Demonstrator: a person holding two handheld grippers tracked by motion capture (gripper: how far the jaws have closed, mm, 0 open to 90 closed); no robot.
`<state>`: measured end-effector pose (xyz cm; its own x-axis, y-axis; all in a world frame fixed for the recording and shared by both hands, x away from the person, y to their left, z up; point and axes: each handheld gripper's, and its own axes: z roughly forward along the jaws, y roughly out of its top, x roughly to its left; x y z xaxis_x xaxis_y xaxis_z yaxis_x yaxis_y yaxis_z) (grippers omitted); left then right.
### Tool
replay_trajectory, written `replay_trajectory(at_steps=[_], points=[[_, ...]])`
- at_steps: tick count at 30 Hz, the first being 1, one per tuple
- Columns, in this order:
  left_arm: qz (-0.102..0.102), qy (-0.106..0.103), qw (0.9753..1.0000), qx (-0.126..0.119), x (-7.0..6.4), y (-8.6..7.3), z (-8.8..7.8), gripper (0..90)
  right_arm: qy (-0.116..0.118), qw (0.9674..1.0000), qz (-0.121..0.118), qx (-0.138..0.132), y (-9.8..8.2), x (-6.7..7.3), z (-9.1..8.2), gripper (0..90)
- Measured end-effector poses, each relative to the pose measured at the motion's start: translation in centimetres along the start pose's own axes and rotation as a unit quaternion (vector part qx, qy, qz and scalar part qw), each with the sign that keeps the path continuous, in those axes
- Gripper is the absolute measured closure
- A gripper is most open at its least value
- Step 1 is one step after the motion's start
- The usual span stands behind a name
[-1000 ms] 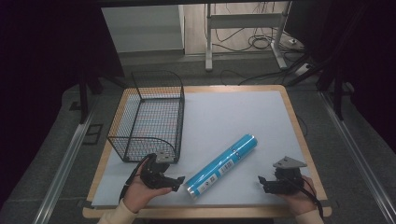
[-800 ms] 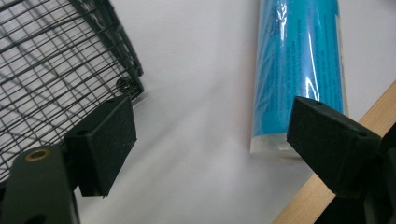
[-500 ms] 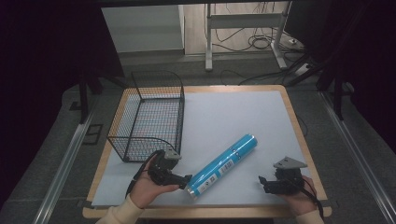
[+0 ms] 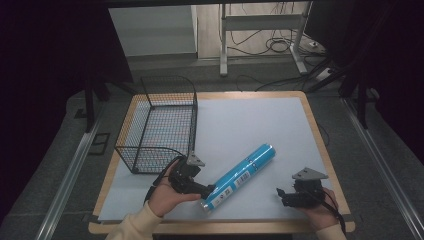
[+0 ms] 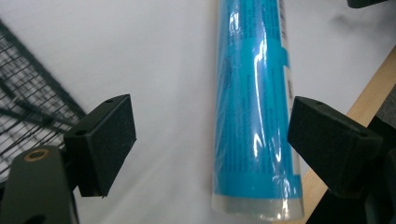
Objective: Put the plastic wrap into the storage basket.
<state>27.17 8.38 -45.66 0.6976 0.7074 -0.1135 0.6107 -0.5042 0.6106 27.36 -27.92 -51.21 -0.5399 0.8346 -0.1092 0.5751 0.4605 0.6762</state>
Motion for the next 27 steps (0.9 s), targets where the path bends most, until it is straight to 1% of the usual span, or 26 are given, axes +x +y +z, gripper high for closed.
replay_trajectory(at_steps=[2,3,10,12,18,19,24,27], points=[[0.002,-0.001,1.0,0.001,-0.1,0.1,0.1,14.8,-0.001,1.0,-0.001,0.0,0.0,0.0,0.0,12.1],[0.007,-0.002,1.0,0.004,-0.2,0.4,0.2,14.7,-0.001,1.0,-0.001,-0.001,0.0,0.0,0.0,12.2],[0.006,-0.007,0.9999,0.005,-0.4,1.2,0.6,14.5,0.0,1.0,-0.002,-0.002,-0.1,0.0,0.0,12.2],[0.01,-0.007,0.9999,0.008,-0.5,1.5,0.6,14.5,-0.001,1.0,-0.003,-0.003,0.0,0.0,0.0,12.1],[0.015,-0.009,0.9998,0.007,-1.2,2.2,0.9,14.5,-0.005,1.0,-0.003,-0.003,0.0,0.0,0.0,12.2],[0.019,-0.01,0.9997,0.009,-1.3,2.5,1.2,14.5,-0.005,1.0,-0.003,-0.003,0.0,0.0,0.0,12.2],[0.023,-0.012,0.9995,0.016,-1.6,3.2,1.8,14.5,-0.004,1.0,-0.003,-0.004,0.1,0.0,0.0,12.2],[0.025,-0.013,0.9994,0.019,-2.0,3.7,2.4,14.5,-0.003,1.0,-0.004,-0.001,0.1,-0.1,0.1,12.2]])
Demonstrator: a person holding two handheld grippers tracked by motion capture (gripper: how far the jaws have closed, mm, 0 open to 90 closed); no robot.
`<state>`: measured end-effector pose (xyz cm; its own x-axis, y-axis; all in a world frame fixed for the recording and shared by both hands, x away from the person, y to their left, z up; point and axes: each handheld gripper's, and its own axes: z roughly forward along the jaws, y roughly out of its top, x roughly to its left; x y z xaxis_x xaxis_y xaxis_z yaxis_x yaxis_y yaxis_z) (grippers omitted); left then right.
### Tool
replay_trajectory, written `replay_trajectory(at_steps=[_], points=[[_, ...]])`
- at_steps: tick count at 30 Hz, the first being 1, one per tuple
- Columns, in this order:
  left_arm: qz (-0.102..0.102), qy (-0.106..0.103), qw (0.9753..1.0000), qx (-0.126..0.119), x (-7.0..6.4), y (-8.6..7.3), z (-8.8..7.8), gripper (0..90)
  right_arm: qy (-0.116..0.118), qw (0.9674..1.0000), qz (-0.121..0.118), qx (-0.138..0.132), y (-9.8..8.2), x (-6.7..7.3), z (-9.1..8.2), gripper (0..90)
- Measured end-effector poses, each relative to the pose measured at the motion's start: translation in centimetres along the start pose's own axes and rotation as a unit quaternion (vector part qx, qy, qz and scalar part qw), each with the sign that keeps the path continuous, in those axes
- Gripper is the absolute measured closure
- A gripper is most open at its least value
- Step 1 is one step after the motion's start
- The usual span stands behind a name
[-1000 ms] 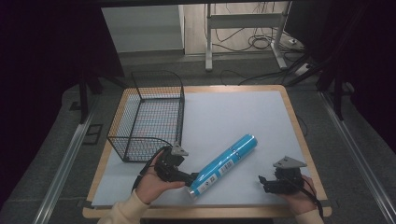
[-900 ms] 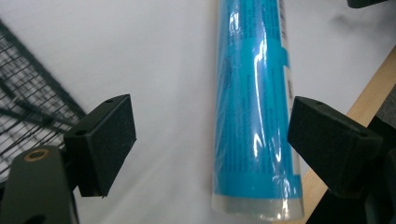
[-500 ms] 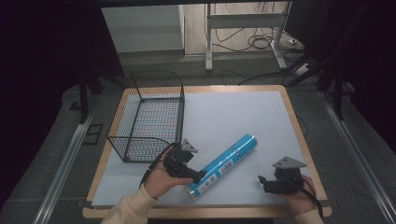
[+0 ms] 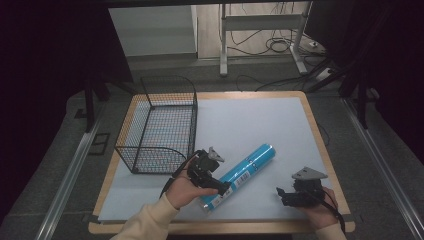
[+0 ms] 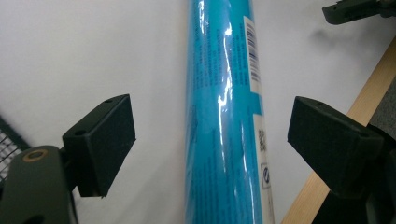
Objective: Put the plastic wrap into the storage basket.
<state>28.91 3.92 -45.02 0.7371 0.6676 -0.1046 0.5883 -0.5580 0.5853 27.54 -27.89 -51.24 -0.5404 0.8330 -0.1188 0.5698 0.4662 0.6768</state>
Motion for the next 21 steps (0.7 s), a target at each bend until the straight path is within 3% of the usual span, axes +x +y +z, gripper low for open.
replay_trajectory(at_steps=[10,21], points=[[0.009,0.001,0.9999,0.009,-1.0,2.0,1.1,14.4,-0.001,1.0,0.0,-0.008,0.1,-0.1,-0.2,12.2],[0.018,0.001,0.9991,0.039,-1.7,4.0,3.4,14.6,0.002,1.0,0.001,-0.009,0.1,-0.1,-0.3,12.2]])
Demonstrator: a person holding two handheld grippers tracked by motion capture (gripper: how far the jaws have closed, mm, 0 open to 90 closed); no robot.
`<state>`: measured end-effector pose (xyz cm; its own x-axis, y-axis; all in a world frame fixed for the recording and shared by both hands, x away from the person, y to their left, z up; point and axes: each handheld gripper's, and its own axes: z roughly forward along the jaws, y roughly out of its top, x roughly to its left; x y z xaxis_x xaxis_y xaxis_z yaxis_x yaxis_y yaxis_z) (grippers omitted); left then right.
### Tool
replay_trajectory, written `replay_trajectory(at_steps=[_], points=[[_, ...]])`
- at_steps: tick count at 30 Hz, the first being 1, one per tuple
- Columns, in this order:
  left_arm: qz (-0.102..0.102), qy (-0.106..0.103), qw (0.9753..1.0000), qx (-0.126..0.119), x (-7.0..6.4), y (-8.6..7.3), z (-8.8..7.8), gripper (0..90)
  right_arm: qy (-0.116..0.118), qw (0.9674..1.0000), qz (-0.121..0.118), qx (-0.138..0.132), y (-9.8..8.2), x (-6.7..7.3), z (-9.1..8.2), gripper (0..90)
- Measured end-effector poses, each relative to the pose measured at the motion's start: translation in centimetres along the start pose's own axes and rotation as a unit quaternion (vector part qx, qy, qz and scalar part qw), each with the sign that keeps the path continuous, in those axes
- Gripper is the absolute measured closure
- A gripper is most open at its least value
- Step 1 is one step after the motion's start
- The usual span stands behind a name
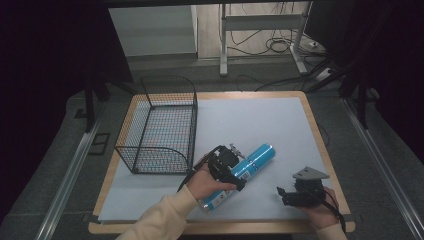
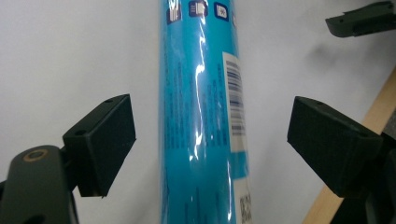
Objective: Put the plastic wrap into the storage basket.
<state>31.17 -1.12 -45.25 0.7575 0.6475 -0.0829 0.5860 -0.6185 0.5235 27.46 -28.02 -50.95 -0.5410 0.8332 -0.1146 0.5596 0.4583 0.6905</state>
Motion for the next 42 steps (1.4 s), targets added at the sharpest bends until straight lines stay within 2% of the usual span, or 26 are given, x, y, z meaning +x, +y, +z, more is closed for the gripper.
replay_trajectory(at_steps=[10,18,19,26,27,31,36,40,42], points=[[-0.007,0.006,0.9994,0.033,0.2,1.4,2.3,14.4,0.006,1.0,0.002,0.0,0.0,0.0,0.0,12.2],[-0.014,0.007,0.9981,0.059,0.2,1.7,4.2,15.2,0.005,1.0,0.001,-0.001,0.0,0.0,0.0,12.2],[-0.02,0.004,0.9974,0.068,0.3,1.7,4.8,15.8,0.004,1.0,0.003,-0.001,0.0,-0.1,0.0,12.1],[-0.02,0.007,0.9956,0.091,0.2,1.6,5.8,20.7,0.006,1.0,0.001,-0.004,0.1,-0.1,0.0,12.1],[-0.026,0.003,0.9946,0.101,0.3,1.6,6.2,21.7,0.006,1.0,0.001,-0.003,0.1,-0.1,0.0,12.1],[-0.038,0.006,0.9938,0.104,0.5,1.6,6.4,29.8,0.005,1.0,0.001,-0.002,0.1,-0.1,0.0,12.1],[-0.037,0.003,0.9934,0.108,0.6,1.7,6.3,30.5,0.005,1.0,0.0,-0.004,0.2,0.0,-0.1,12.1],[-0.041,-0.014,0.9931,0.109,1.2,1.8,6.1,30.7,0.005,1.0,-0.002,-0.006,0.2,-0.1,-0.2,12.1],[-0.039,-0.015,0.9927,0.113,1.3,1.9,6.0,30.9,0.002,1.0,0.0,-0.009,0.2,-0.2,-0.3,12.1]])
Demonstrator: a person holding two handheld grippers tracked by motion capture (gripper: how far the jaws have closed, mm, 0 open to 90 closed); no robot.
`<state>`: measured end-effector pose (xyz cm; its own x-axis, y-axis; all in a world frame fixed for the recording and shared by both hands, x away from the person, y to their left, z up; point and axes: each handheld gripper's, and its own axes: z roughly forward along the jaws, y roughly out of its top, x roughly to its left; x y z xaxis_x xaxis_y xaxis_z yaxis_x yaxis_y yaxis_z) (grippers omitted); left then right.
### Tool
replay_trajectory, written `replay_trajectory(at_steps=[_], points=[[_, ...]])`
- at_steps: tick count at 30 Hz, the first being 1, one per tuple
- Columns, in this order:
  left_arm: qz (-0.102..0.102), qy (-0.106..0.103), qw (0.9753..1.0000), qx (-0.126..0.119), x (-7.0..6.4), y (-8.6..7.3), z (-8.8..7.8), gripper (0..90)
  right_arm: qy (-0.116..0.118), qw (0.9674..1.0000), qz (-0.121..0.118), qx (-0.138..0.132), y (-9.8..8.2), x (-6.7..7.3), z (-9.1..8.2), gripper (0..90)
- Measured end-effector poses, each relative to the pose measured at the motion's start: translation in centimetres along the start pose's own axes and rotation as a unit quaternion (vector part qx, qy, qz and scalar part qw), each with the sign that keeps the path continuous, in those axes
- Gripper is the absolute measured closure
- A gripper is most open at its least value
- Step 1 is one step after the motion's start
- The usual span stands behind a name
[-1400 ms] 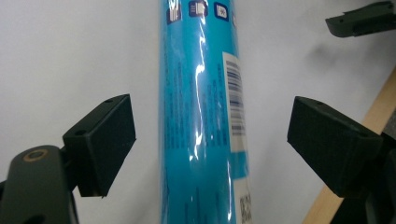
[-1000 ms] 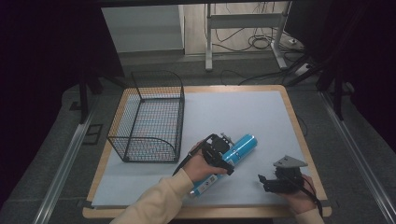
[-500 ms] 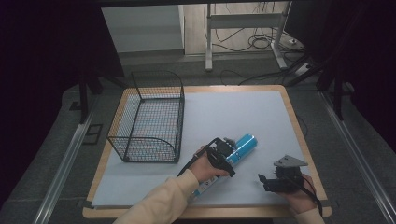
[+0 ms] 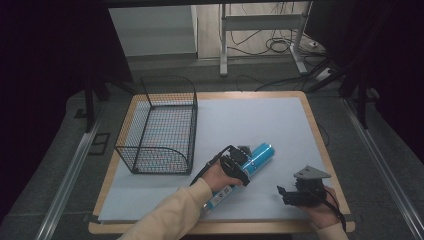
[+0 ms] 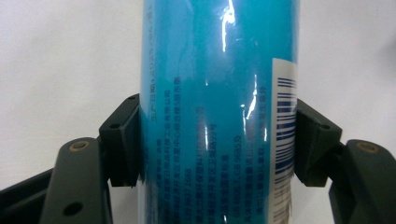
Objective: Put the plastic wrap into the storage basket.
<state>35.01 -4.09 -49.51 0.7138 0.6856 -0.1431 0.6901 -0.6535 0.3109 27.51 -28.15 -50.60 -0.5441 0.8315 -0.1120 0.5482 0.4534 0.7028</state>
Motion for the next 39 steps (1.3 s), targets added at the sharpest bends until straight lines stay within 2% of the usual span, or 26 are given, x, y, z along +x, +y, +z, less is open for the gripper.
replay_trajectory(at_steps=[6,23,25,30,32,39], points=[[0.009,-0.002,0.9999,0.01,0.4,0.2,-0.7,31.0,-0.002,1.0,0.002,0.001,-0.1,-0.1,0.1,12.1],[0.01,-0.009,0.9999,-0.002,1.1,0.4,-2.2,31.1,-0.003,1.0,0.001,-0.002,0.0,-0.2,0.0,12.1],[0.009,-0.016,0.9998,-0.003,1.2,0.3,-2.3,31.1,-0.003,1.0,0.001,-0.002,-0.1,-0.2,-0.1,12.1],[0.013,-0.009,0.9999,-0.005,1.2,0.3,-2.7,31.1,-0.005,1.0,0.001,-0.003,0.0,-0.2,-0.1,12.1],[0.005,-0.014,0.9997,-0.018,1.2,0.3,-3.0,31.1,-0.005,1.0,0.001,-0.002,0.0,-0.2,0.0,12.1],[0.013,-0.009,0.9996,-0.023,1.6,0.5,-4.3,31.1,-0.007,1.0,0.002,-0.001,-0.1,-0.2,-0.1,12.2]])
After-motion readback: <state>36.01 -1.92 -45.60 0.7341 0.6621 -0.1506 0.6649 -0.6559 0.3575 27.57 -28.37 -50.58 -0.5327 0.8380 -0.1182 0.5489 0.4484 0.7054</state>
